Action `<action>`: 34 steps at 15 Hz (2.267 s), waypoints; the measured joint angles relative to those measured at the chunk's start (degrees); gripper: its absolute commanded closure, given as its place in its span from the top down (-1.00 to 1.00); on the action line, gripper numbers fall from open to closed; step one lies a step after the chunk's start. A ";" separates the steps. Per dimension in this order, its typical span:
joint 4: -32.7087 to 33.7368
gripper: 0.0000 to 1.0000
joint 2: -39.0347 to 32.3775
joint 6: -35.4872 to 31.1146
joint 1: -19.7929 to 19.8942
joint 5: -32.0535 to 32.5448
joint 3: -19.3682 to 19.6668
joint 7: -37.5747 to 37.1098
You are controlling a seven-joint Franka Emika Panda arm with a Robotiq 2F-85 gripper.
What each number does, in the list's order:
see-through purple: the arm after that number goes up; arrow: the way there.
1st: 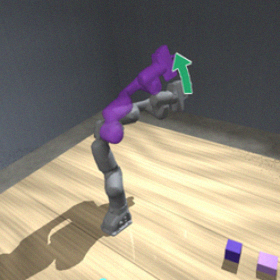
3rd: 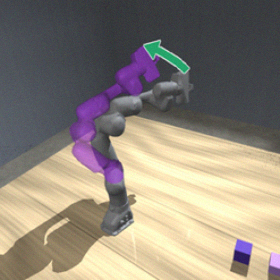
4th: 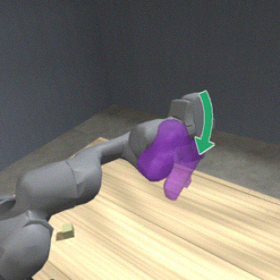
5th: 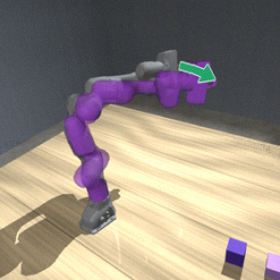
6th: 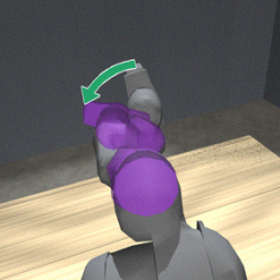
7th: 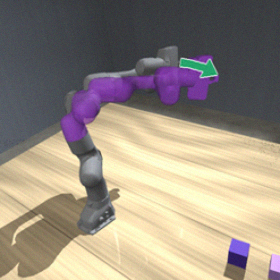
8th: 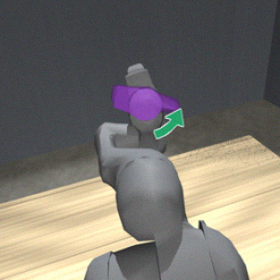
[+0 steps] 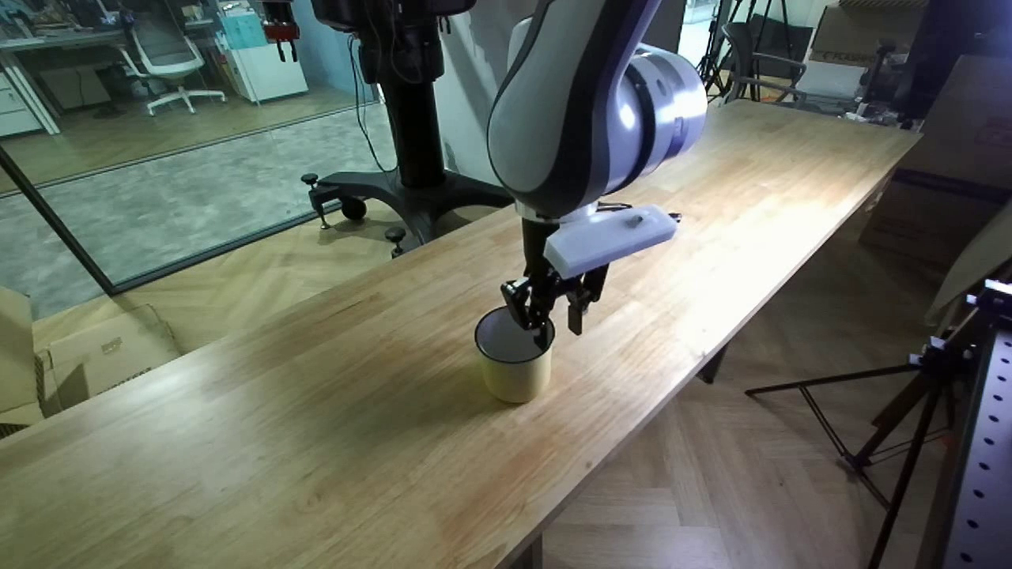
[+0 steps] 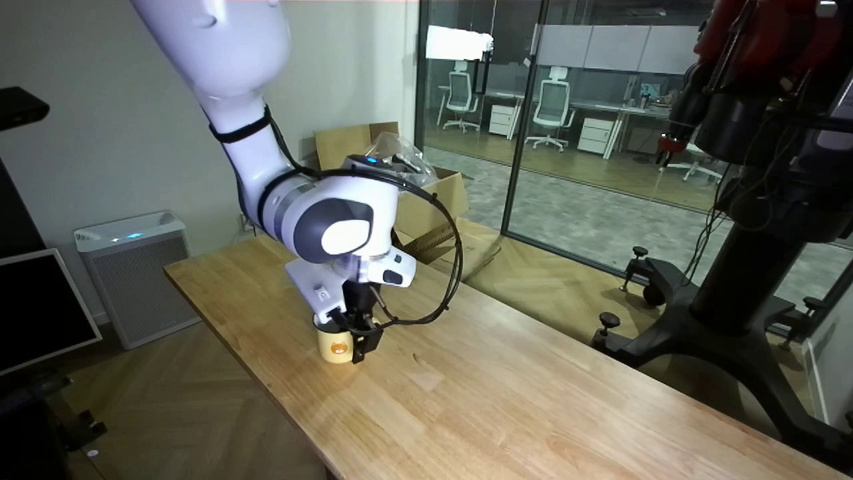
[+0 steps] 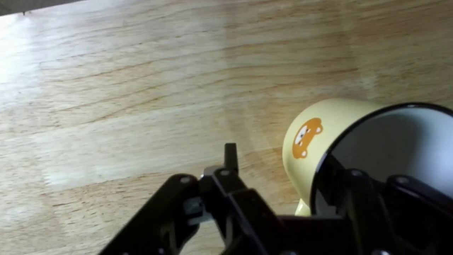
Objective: Move the cup to the right.
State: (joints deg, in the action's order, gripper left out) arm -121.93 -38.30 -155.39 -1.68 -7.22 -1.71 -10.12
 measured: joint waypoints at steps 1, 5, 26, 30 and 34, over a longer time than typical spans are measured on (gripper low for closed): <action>0.44 -0.65 -0.25 0.05 -0.02 0.00 -0.04 0.08; 1.38 -1.00 -0.62 0.08 -0.20 0.03 -0.47 0.37; 3.33 -0.95 -0.69 -1.41 0.25 -1.99 3.56 -1.60; 5.24 -0.95 -0.70 -0.03 2.99 -4.43 5.33 -3.27; 8.07 -0.95 -0.93 4.66 6.69 -8.07 5.22 -3.39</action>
State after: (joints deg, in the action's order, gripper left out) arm -113.86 -39.23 -150.73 5.01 -15.29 3.50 -13.50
